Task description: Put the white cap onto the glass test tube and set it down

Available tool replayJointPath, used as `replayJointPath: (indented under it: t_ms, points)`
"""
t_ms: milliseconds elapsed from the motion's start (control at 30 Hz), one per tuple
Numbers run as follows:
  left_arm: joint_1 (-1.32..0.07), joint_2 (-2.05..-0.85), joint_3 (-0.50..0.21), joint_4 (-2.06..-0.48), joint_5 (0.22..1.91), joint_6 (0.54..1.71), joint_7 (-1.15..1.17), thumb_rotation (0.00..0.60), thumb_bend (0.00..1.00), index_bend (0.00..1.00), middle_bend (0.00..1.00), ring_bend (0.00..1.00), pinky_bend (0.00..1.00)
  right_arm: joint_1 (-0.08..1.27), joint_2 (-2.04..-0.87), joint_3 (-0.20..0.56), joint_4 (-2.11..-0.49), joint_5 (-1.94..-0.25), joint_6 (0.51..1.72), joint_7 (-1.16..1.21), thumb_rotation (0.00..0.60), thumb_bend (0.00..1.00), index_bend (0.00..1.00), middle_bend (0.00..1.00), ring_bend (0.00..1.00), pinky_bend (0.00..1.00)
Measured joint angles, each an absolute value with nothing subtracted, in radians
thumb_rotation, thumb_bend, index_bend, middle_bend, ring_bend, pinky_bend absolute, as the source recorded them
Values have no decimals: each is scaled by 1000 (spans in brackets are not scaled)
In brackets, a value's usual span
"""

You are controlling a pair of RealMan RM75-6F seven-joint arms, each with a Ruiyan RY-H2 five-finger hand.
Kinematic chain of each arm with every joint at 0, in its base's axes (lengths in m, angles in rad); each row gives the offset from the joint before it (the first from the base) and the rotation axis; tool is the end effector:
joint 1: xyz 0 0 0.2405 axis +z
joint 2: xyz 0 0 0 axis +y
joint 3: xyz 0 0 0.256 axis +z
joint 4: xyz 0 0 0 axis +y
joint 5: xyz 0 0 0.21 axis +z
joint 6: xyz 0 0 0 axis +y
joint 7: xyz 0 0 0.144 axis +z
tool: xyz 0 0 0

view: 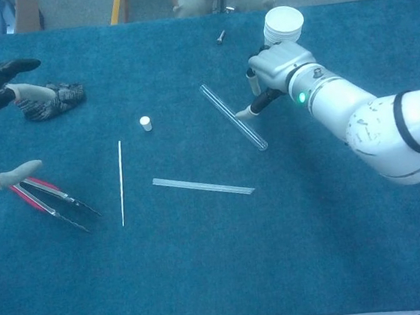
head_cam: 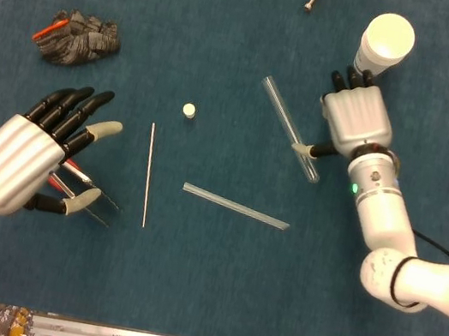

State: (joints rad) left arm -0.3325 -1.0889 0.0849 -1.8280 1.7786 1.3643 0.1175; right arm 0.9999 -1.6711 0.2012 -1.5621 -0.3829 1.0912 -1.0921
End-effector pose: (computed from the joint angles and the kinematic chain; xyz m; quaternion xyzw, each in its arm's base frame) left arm -0.2042 0.1958 0.1095 -0.7497 -0.3102 -0.4373 0.3880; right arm -0.1029 -0.3486 -0.0562 0.7850 -0.3372 0.1644 0.4931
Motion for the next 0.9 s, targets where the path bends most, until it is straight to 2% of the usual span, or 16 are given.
replayJointPath:
  t_ms: [333, 900]
  points:
    - [-318, -1082, 84, -1809, 1782, 1379, 90, 381, 260, 168, 0, 0, 6, 1050, -1769, 196, -1439, -390, 1057, -1067, 217, 0, 425, 120, 0, 99]
    - [-301, -1077, 81, -1797, 1787, 1390, 71, 381, 260, 168, 0, 0, 6, 1079, -1856, 197, -1289, -414, 1025, -1045, 218, 0, 423, 119, 0, 99]
